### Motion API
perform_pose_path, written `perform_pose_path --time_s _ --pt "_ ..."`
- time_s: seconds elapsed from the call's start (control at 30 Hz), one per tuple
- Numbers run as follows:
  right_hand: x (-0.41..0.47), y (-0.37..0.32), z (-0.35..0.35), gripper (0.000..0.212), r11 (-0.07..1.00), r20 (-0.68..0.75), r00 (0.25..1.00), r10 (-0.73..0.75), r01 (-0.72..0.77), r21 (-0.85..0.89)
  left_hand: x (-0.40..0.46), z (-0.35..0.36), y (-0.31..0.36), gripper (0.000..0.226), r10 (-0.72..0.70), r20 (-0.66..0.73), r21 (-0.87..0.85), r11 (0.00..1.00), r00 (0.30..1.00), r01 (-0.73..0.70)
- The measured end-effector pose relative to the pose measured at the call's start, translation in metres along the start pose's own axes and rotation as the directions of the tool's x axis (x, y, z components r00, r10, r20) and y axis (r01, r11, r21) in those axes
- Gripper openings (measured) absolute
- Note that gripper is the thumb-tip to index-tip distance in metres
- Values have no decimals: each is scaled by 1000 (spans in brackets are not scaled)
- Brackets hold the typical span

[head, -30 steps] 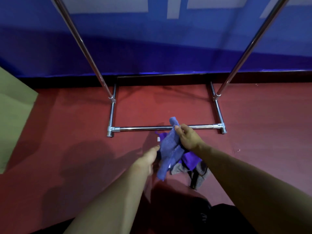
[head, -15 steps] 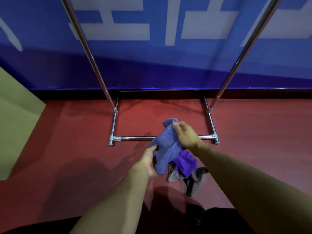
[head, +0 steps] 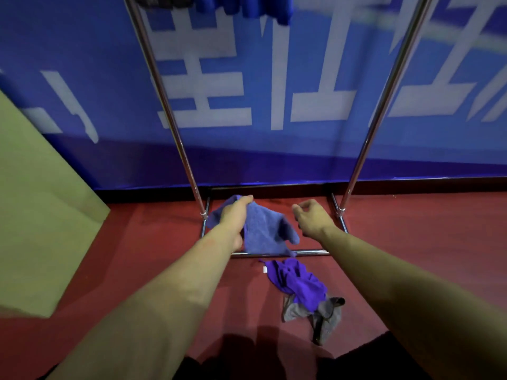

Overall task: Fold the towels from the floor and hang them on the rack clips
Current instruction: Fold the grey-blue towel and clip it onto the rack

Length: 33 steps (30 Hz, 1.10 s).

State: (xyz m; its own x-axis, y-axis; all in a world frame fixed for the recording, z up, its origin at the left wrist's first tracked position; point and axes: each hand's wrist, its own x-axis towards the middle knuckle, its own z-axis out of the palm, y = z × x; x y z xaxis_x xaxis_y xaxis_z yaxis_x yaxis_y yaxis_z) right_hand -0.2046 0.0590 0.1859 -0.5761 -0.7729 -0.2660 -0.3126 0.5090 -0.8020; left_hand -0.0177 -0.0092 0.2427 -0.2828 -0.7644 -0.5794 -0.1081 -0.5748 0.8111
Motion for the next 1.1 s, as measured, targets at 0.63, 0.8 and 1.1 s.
perform_pose_path --time_s 0.63,0.8,1.1 --pt "-65 -45 1 62 936 245 963 115 -187 298 -76 -37 45 31 167 287 -308 949 943 -74" --pt "-62 -42 1 102 821 356 908 221 -370 435 -83 -36 53 33 207 283 -383 919 937 -88" --pt "-56 -51 -5 83 576 294 955 48 -267 773 -79 -50 56 35 249 240 -458 881 939 -117"
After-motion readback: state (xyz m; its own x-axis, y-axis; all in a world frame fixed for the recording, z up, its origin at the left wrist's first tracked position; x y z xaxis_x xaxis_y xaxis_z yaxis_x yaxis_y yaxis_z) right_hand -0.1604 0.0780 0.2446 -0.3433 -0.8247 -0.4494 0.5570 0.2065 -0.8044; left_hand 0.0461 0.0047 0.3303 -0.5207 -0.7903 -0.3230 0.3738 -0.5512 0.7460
